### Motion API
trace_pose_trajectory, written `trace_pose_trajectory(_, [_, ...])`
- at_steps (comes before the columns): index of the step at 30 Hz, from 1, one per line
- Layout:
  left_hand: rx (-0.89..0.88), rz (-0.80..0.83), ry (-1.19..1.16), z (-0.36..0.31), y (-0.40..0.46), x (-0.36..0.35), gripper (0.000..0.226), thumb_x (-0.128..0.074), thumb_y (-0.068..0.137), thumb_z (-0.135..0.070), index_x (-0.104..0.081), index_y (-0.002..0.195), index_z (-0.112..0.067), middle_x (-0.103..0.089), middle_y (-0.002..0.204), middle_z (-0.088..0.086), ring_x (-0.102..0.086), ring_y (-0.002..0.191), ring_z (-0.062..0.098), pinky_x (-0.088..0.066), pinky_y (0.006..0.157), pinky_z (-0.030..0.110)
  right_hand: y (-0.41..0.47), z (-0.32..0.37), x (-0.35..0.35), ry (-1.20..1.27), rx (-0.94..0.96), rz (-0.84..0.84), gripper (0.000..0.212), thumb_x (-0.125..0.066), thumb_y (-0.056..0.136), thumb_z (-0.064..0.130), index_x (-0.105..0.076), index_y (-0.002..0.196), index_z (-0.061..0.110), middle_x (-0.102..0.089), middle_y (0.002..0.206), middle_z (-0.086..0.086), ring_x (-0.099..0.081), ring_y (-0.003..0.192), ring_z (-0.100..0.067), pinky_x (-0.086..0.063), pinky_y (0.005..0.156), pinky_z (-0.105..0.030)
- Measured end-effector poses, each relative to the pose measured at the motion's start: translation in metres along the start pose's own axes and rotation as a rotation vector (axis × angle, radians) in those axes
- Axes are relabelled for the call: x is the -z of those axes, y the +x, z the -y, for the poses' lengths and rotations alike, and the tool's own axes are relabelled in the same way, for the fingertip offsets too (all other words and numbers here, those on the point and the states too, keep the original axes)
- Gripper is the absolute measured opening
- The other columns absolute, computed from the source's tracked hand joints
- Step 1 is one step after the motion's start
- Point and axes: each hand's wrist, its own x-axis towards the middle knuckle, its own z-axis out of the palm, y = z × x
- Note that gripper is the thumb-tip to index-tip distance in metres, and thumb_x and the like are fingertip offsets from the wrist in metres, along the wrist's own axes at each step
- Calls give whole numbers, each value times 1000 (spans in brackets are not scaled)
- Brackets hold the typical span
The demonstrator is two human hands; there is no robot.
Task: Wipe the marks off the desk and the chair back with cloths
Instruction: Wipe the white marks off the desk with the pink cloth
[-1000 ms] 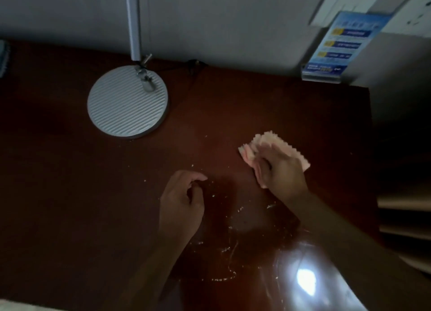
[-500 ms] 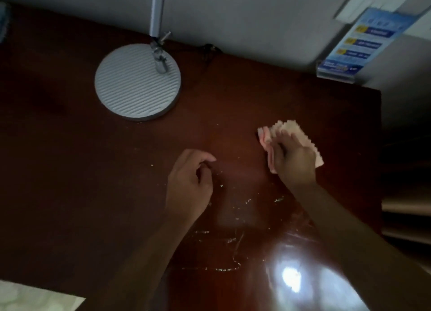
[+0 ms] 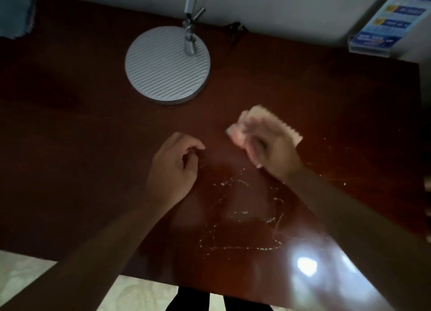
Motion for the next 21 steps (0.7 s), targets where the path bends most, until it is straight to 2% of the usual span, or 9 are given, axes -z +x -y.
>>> trace_pose_trajectory(1, [22, -13, -9, 6, -5, 6, 28, -51, 86, 4, -68, 94, -17, -63, 98, -8, -63, 94, 8, -53, 86, 29, 22, -9, 8, 61, -72, -116, 20, -47, 98, 8, -51, 106, -10, -63, 80, -13, -64, 69, -22, -51, 78, -32])
trace_pose_trajectory(2, [45, -31, -27, 11, -8, 9, 29, -52, 87, 6, -68, 94, -16, -63, 98, -8, -63, 95, 7, -54, 87, 29, 42, -14, 10, -32, -184, -137, 18, -48, 96, 6, -55, 104, -8, -64, 79, -12, -64, 70, -23, -50, 77, -33])
trace_pose_trajectory(5, [75, -75, -30, 32, -17, 22, 29, -52, 88, 7, -68, 96, -15, -63, 99, -7, -63, 97, 8, -55, 89, 33, 76, -7, -1, -227, -459, -254, 18, -57, 90, 12, -70, 103, 8, -70, 97, -11, -65, 93, -27, -46, 81, -30])
trace_pose_trajectory(9, [90, -166, 51, 54, -34, 24, 23, -51, 91, -3, -66, 105, -14, -57, 106, -6, -58, 101, 16, -52, 88, 34, 16, 55, -52, -134, -250, -80, 24, -62, 88, 8, -70, 111, 6, -66, 118, -14, -56, 116, -28, -38, 103, -33])
trace_pose_trajectory(12, [55, -190, 171, 68, -37, 22, 25, -51, 90, -9, -64, 112, -9, -55, 108, 4, -50, 102, 19, -40, 88, 21, -30, 61, -63, -86, -118, 52, 29, -63, 90, 9, -69, 118, 14, -61, 133, -5, -48, 132, -19, -28, 118, -39])
trace_pose_trajectory(14, [28, -177, 233, 78, -36, 22, 26, -52, 90, -9, -62, 114, -6, -54, 110, 9, -47, 102, 20, -32, 90, 17, -16, 48, -52, -65, -113, 76, 28, -63, 89, 8, -70, 116, 15, -66, 125, -3, -58, 122, -21, -41, 110, -45])
trace_pose_trajectory(16, [22, -186, 267, 84, -36, 21, 26, -52, 90, -8, -62, 114, -4, -55, 110, 12, -47, 103, 22, -33, 91, 19, 17, 41, -44, -66, -194, -11, 24, -65, 88, 3, -72, 109, 11, -72, 111, -6, -68, 105, -23, -52, 97, -42])
trace_pose_trajectory(19, [29, -192, 292, 85, -33, 16, 24, -53, 90, -7, -63, 113, -3, -56, 109, 15, -48, 103, 26, -38, 92, 30, 57, 46, -61, -150, -282, -145, 16, -63, 87, 4, -72, 101, 7, -73, 103, -9, -65, 108, -24, -40, 108, -38])
trace_pose_trajectory(21, [42, -201, 288, 85, -33, 17, 24, -52, 91, -7, -63, 112, -2, -56, 108, 16, -49, 102, 28, -40, 93, 35, 59, 63, -85, -189, -243, -62, 19, -56, 91, 12, -68, 102, 1, -69, 103, -18, -61, 105, -30, -29, 110, -35])
